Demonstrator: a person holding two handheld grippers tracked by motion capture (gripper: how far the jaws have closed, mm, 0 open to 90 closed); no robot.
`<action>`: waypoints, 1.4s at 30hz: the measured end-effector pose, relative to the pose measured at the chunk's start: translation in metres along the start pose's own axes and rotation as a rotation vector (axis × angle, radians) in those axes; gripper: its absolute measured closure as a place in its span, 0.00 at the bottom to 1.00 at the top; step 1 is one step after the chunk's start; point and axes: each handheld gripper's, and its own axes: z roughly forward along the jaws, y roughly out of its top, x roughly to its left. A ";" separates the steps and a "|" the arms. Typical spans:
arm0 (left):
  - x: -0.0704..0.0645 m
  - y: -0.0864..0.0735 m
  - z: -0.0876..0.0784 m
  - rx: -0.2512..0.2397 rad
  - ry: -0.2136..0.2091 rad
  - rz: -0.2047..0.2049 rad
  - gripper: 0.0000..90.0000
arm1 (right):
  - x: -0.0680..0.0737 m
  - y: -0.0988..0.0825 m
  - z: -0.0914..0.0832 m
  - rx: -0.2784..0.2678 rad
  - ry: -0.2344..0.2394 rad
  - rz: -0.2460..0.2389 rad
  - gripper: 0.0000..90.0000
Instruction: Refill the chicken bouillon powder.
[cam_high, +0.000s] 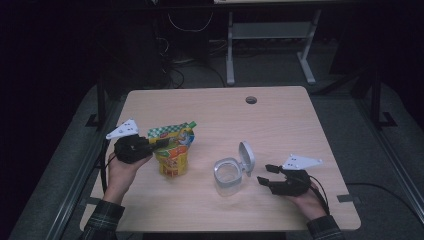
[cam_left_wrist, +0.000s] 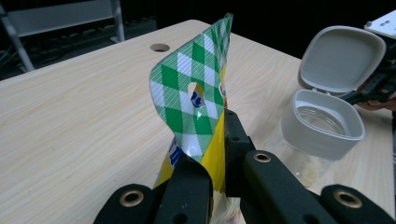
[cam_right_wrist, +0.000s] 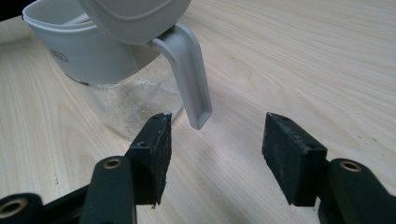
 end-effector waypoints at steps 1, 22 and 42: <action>0.000 0.000 0.000 0.000 0.000 0.000 1.00 | 0.000 0.000 0.000 0.000 0.000 0.000 0.47; -0.017 0.024 -0.008 -0.066 -0.069 -0.011 1.00 | 0.031 0.000 -0.029 -0.004 0.001 -0.013 0.93; -0.033 0.040 -0.005 -0.077 -0.146 0.004 1.00 | 0.089 0.046 -0.008 -0.070 0.087 -0.082 1.00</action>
